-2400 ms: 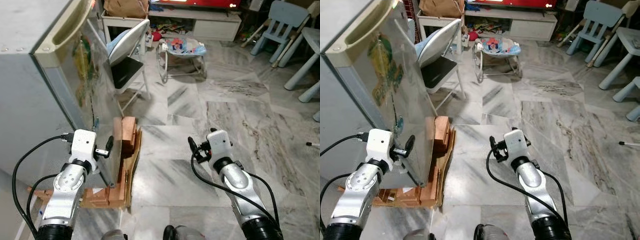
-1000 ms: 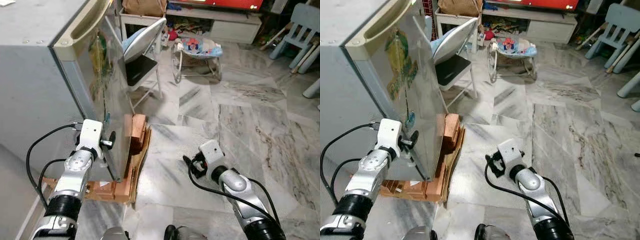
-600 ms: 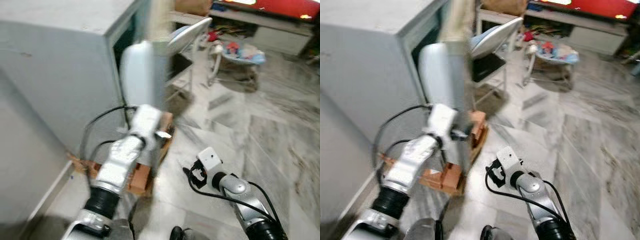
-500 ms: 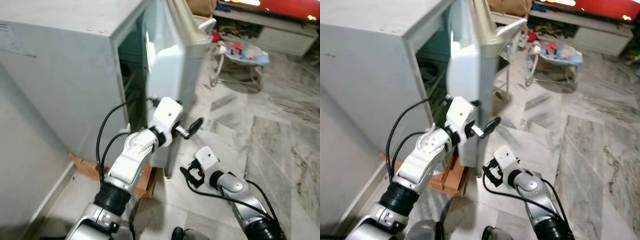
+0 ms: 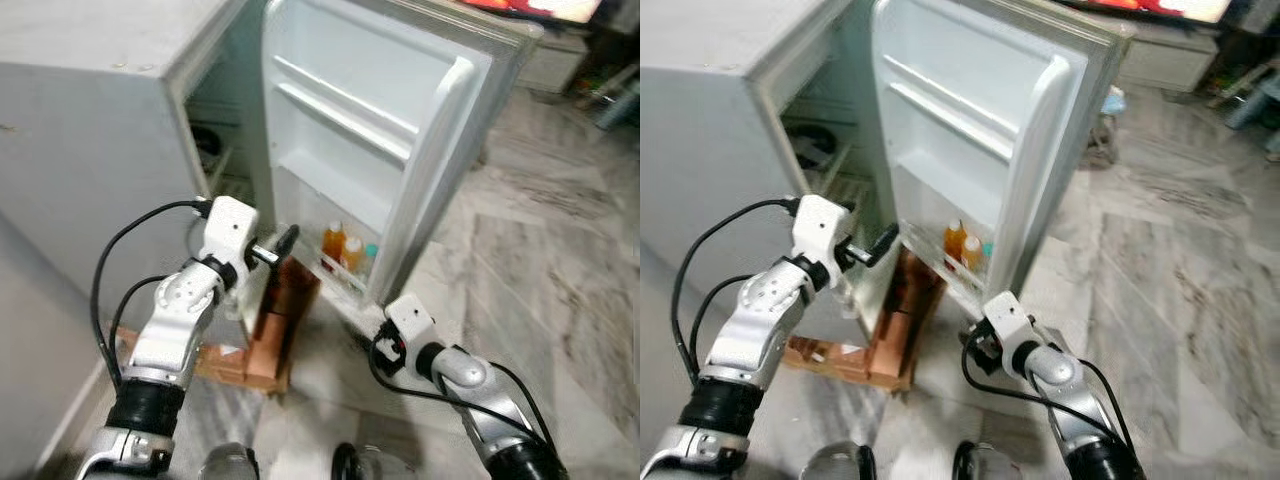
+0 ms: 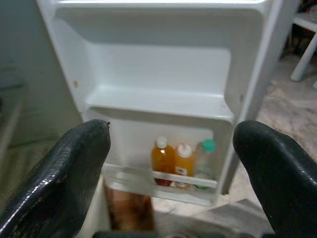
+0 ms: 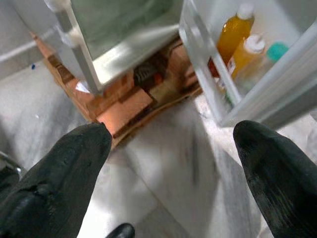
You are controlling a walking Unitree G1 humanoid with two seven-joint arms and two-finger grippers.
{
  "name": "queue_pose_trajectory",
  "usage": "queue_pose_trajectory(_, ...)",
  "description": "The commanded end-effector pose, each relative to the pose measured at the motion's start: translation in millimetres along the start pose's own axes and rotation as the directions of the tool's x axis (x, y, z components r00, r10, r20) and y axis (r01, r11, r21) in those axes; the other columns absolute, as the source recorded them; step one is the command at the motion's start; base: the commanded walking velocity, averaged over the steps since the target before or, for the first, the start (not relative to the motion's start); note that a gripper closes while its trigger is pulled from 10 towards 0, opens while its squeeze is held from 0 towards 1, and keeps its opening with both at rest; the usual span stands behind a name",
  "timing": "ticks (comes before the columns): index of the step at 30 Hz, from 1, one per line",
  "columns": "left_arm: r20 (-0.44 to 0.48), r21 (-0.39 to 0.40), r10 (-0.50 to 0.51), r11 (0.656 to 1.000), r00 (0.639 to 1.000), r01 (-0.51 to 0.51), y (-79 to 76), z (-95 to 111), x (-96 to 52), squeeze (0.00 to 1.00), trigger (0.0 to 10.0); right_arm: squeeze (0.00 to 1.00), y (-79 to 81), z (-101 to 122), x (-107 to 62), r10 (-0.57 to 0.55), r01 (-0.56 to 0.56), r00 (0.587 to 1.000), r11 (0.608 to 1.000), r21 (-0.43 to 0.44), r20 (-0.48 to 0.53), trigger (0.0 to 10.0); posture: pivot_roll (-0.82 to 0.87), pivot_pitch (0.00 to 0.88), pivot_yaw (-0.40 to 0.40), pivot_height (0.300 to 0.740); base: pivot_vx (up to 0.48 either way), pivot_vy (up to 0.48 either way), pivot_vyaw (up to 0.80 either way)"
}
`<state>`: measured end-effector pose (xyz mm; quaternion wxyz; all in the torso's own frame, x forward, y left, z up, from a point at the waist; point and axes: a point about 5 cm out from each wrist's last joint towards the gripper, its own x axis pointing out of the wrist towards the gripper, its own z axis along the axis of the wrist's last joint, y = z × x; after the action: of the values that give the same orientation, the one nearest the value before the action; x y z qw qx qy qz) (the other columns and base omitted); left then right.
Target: Restocking fridge
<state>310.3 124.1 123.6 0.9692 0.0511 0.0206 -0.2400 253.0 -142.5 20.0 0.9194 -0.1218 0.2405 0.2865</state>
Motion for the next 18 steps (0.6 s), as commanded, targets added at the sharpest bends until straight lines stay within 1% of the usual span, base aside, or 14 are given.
queue_pose_trajectory(1, 0.015, -0.006, -0.027, 1.000, 1.000, 0.027, -15.2, -1.5, -0.3, 0.00, 10.0, 0.00, -6.5, 0.5, -2.7, -0.020, 0.020, 1.000, 1.000, -0.015, 0.000, 10.0, 0.06, 0.068, -0.060, 0.740, 0.000, -0.472, 0.00)
queue_pose_trajectory(3, 0.013, -0.009, -0.029, 1.000, 1.000, 0.029, -16.3, -2.7, -1.0, 0.00, 10.0, 0.00, -7.1, 1.6, -2.8, -0.029, 0.030, 1.000, 0.999, -0.021, 0.008, 10.0, 0.06, 0.068, -0.060, 0.740, 0.000, -0.472, 0.00)
queue_pose_trajectory(6, 0.010, -0.010, -0.029, 1.000, 1.000, 0.029, -17.3, -4.9, -5.3, 0.00, 10.0, 0.00, -12.4, 6.8, -1.6, -0.078, 0.079, 0.996, 0.997, -0.005, 0.032, 10.0, 0.06, 0.063, -0.064, 0.740, 0.000, -0.464, 0.00)
queue_pose_trajectory(9, -0.005, -0.006, -0.005, 1.000, 1.000, 0.005, -11.0, -7.9, -14.0, 0.00, 10.0, 0.00, -12.9, 14.2, 1.6, -0.098, 0.098, 0.993, 0.995, 0.000, 0.064, 10.0, 0.06, 0.062, -0.064, 0.740, 0.000, -0.461, 0.00)
queue_pose_trajectory(10, -0.021, -0.006, 0.026, 1.000, 0.999, -0.026, -3.1, -12.0, -21.9, 0.00, 10.0, 0.00, -12.8, 18.6, 3.5, -0.114, 0.115, 0.990, 0.993, -0.005, 0.080, 10.0, 0.06, 0.059, -0.064, 0.740, 0.000, -0.461, 0.00)
queue_pose_trajectory(12, -0.035, -0.005, 0.052, 0.999, 0.998, -0.052, 3.0, -15.9, -29.4, 0.00, 10.0, 0.00, -13.2, 21.5, 4.6, -0.127, 0.128, 0.988, 0.992, -0.007, 0.091, 10.0, 0.07, 0.058, -0.064, 0.740, 0.000, -0.461, 0.00)
queue_pose_trajectory(14, -0.068, 0.013, 0.098, 0.995, 0.993, -0.097, 13.1, -25.0, -45.5, 0.00, 10.0, 0.00, -13.4, 27.2, 6.3, -0.138, 0.140, 0.984, 0.990, -0.009, 0.115, 10.0, 0.07, 0.061, -0.064, 0.740, 0.000, -0.444, 0.00)
queue_pose_trajectory(15, -0.068, 0.013, 0.098, 0.995, 0.993, -0.097, 13.1, -25.0, -45.5, 0.00, 10.0, 0.00, -13.4, 27.2, 6.3, -0.138, 0.140, 0.984, 0.990, -0.009, 0.115, 10.0, 0.07, 0.061, -0.064, 0.740, 0.000, -0.439, 0.00)
queue_pose_trajectory(16, -0.101, 0.031, 0.157, 0.987, 0.982, -0.155, 23.1, -33.4, -60.3, 0.00, 10.0, 0.00, -12.0, 33.0, 7.4, -0.137, 0.142, 0.981, 0.989, -0.029, 0.140, 10.0, 0.07, 0.065, -0.068, 0.740, 0.364, -0.307, 0.00)
queue_pose_trajectory(18, -0.128, 0.052, 0.203, 0.979, 0.971, -0.198, 30.1, -38.4, -70.5, 0.00, 10.0, 0.00, -10.5, 37.6, 8.5, -0.133, 0.142, 0.979, 0.989, -0.046, 0.157, 10.0, 0.07, 0.069, -0.068, 0.740, 0.383, -0.283, 0.00)
